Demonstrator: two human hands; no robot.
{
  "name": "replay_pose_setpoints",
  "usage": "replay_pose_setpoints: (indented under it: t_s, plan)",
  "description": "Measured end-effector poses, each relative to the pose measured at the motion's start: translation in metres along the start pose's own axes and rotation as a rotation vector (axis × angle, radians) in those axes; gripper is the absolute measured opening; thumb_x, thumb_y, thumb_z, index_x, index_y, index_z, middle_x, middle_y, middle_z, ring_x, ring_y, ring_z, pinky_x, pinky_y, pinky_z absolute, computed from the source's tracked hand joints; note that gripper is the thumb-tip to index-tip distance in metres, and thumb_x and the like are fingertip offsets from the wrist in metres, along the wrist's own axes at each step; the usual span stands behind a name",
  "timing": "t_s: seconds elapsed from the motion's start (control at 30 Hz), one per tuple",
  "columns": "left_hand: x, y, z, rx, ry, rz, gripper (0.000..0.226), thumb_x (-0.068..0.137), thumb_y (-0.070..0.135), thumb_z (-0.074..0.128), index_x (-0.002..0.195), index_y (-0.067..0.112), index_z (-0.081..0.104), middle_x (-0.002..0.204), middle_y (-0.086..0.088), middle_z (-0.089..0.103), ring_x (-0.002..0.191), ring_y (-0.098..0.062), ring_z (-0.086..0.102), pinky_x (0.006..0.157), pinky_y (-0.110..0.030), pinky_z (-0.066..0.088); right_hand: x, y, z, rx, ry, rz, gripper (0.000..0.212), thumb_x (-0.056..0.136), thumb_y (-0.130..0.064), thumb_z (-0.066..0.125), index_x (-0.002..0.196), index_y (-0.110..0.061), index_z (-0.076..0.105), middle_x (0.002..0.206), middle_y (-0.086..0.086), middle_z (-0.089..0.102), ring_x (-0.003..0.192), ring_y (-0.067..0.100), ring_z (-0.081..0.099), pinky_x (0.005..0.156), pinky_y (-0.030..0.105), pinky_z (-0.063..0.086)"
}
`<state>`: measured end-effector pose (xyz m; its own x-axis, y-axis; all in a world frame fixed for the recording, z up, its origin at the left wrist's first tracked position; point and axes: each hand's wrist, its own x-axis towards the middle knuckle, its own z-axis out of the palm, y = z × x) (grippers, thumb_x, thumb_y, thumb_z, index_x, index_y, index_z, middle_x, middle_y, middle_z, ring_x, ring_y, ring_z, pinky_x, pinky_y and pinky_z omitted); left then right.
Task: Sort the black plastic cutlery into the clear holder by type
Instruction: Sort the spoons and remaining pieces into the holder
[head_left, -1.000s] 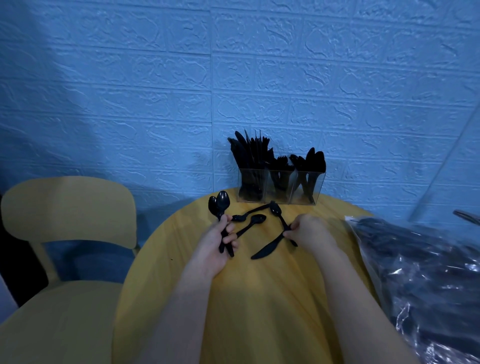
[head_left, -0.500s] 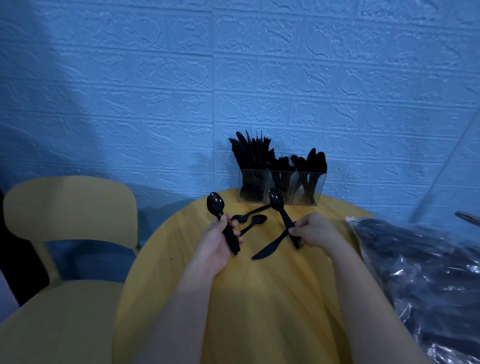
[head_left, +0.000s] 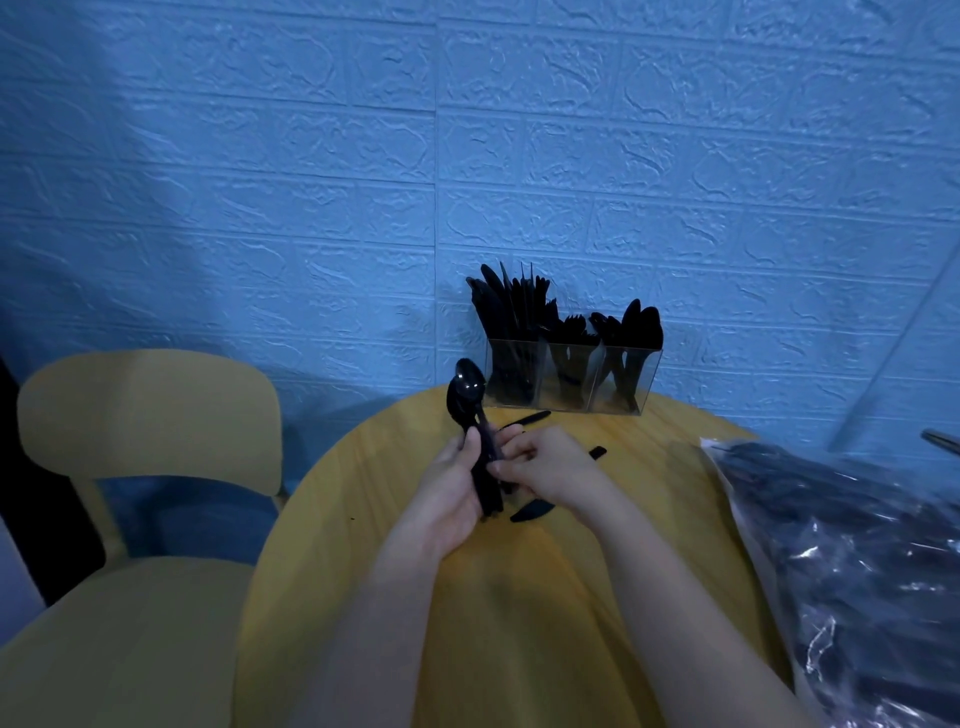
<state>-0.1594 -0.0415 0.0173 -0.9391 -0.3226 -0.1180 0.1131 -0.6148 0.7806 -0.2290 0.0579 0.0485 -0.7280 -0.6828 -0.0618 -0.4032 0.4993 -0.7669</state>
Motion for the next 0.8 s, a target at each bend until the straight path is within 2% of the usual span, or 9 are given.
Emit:
replay_pose_setpoints:
  t_s: [0.07, 0.13, 0.27, 0.33, 0.47, 0.53, 0.63, 0.73, 0.8]
  plan:
    - [0.001, 0.0, -0.001, 0.013, 0.024, 0.008, 0.025, 0.102, 0.024, 0.035, 0.104, 0.01, 0.055, 0.102, -0.006, 0.071, 0.085, -0.018, 0.069, 0.074, -0.039, 0.052, 0.001, -0.002, 0.006, -0.007, 0.012, -0.003, 0.012, 0.086, -0.02, 0.068, 0.074, -0.021, 0.065, 0.074, -0.014, 0.058, 0.073, 0.007, 0.058, 0.073, 0.025, 0.05]
    - [0.002, 0.001, -0.002, 0.013, 0.066, 0.034, 0.022, 0.102, 0.02, 0.036, 0.097, 0.009, 0.055, 0.096, -0.007, 0.072, 0.085, -0.02, 0.069, 0.078, -0.04, 0.053, 0.001, -0.002, 0.008, -0.013, 0.005, 0.008, 0.007, 0.085, -0.026, 0.069, 0.08, -0.022, 0.067, 0.077, -0.012, 0.06, 0.07, 0.005, 0.056, 0.068, 0.021, 0.047]
    - [0.006, 0.006, -0.01, -0.14, 0.191, 0.103, 0.02, 0.103, 0.017, 0.036, 0.093, 0.007, 0.05, 0.075, -0.008, 0.064, 0.083, -0.022, 0.067, 0.088, -0.045, 0.051, 0.003, 0.011, -0.008, -0.059, 0.104, 0.086, 0.016, 0.086, -0.038, 0.067, 0.091, -0.023, 0.069, 0.093, -0.004, 0.066, 0.081, 0.01, 0.059, 0.069, 0.023, 0.046]
    - [0.008, 0.007, -0.012, -0.178, 0.238, 0.112, 0.018, 0.103, 0.019, 0.036, 0.094, 0.01, 0.049, 0.068, -0.003, 0.051, 0.067, -0.016, 0.057, 0.075, -0.037, 0.052, 0.006, 0.024, -0.019, -0.098, 0.212, 0.123, 0.013, 0.087, -0.034, 0.065, 0.093, -0.022, 0.067, 0.096, -0.004, 0.063, 0.091, 0.013, 0.059, 0.073, 0.025, 0.045]
    - [0.008, 0.006, -0.01, -0.08, 0.272, 0.113, 0.022, 0.103, 0.026, 0.037, 0.092, 0.014, 0.052, 0.065, 0.003, 0.043, 0.053, -0.008, 0.038, 0.051, -0.022, 0.038, 0.019, 0.039, -0.025, -0.191, 0.281, 0.152, 0.007, 0.09, -0.027, 0.062, 0.094, -0.021, 0.064, 0.1, -0.002, 0.061, 0.097, 0.014, 0.056, 0.076, 0.026, 0.043]
    - [0.008, 0.006, -0.012, -0.049, 0.262, 0.12, 0.021, 0.102, 0.026, 0.038, 0.094, 0.015, 0.053, 0.064, 0.004, 0.043, 0.051, -0.007, 0.036, 0.045, -0.019, 0.036, 0.032, 0.038, -0.021, -0.215, 0.303, 0.175, 0.021, 0.091, -0.031, 0.06, 0.106, -0.017, 0.064, 0.108, 0.002, 0.061, 0.097, 0.017, 0.056, 0.077, 0.029, 0.046]
    - [0.008, 0.006, -0.014, 0.014, 0.28, 0.122, 0.02, 0.102, 0.026, 0.039, 0.094, 0.015, 0.053, 0.065, 0.003, 0.043, 0.051, -0.007, 0.037, 0.043, -0.019, 0.035, 0.05, 0.036, -0.014, -0.287, 0.354, 0.191, 0.045, 0.092, -0.045, 0.054, 0.123, -0.013, 0.058, 0.124, 0.01, 0.057, 0.111, 0.024, 0.054, 0.091, 0.039, 0.049]
    - [0.008, 0.008, -0.013, 0.05, 0.307, 0.108, 0.021, 0.102, 0.028, 0.039, 0.091, 0.016, 0.052, 0.062, 0.003, 0.042, 0.052, -0.008, 0.039, 0.047, -0.022, 0.036, 0.059, 0.036, -0.009, -0.51, 0.244, 0.218, 0.061, 0.087, -0.058, 0.053, 0.129, -0.014, 0.054, 0.14, 0.012, 0.044, 0.13, 0.028, 0.039, 0.106, 0.042, 0.035]
    - [0.007, 0.009, -0.013, 0.049, 0.322, 0.103, 0.021, 0.102, 0.028, 0.039, 0.089, 0.016, 0.051, 0.062, 0.002, 0.043, 0.053, -0.009, 0.041, 0.05, -0.023, 0.037, 0.06, 0.034, -0.009, -0.588, 0.181, 0.217, 0.059, 0.085, -0.06, 0.056, 0.125, -0.017, 0.056, 0.14, 0.01, 0.044, 0.131, 0.028, 0.036, 0.105, 0.041, 0.03]
